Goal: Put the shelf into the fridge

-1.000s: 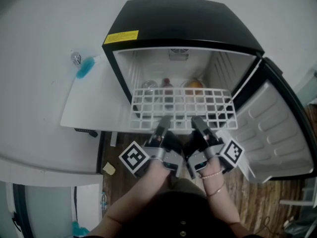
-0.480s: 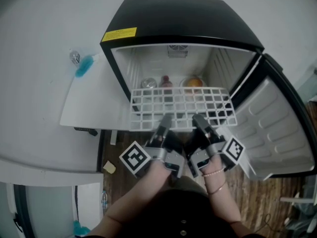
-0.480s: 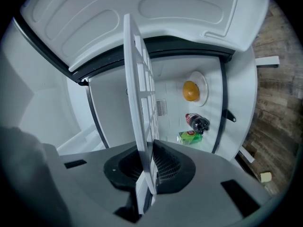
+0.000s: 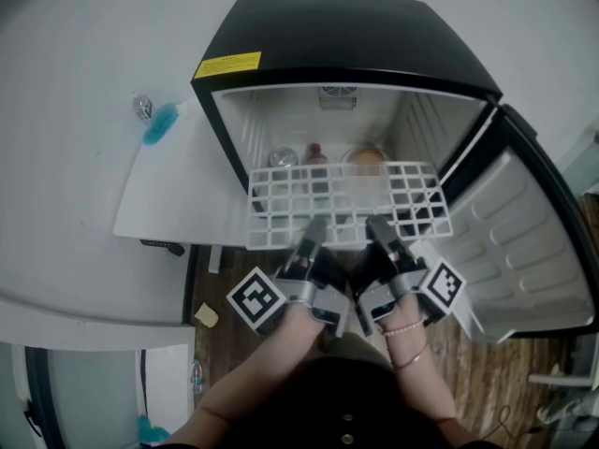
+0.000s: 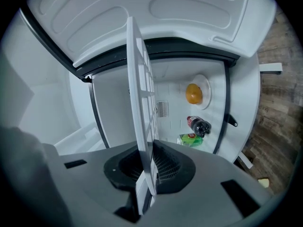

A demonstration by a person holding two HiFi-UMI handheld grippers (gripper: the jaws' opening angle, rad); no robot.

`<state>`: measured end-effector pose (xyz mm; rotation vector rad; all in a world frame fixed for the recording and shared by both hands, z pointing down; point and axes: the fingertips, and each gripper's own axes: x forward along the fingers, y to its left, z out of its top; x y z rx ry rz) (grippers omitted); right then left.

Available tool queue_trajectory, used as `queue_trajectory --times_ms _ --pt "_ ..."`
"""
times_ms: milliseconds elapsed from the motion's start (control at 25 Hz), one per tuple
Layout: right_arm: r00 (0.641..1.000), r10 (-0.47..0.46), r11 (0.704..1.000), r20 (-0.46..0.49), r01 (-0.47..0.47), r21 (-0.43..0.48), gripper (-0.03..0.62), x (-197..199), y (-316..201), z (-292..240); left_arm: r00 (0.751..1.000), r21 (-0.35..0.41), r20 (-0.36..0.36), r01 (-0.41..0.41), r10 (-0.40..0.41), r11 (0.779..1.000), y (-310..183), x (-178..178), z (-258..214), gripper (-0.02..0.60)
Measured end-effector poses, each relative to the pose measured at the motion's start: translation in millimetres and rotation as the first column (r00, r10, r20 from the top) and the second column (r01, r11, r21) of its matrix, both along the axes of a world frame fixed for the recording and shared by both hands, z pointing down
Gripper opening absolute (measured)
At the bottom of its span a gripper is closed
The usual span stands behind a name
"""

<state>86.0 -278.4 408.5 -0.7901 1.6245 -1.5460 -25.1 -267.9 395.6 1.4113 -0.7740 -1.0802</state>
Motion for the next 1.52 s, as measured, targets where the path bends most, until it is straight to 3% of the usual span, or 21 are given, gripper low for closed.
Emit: queue_trajectory --times_ms 1200,1520 --pt "1.000 0.018 1.000 -0.011 -0.018 0.007 0.037 -4 -12 1 1.000 -0.001 0.001 -0.008 0.008 1.000 -15 -5 3 0.034" --pt "1.000 0.005 1.000 -0.018 -0.005 0.002 0.037 -5 -37 3 1.000 -0.003 0.009 0.006 -0.006 1.000 -40 -6 4 0.032"
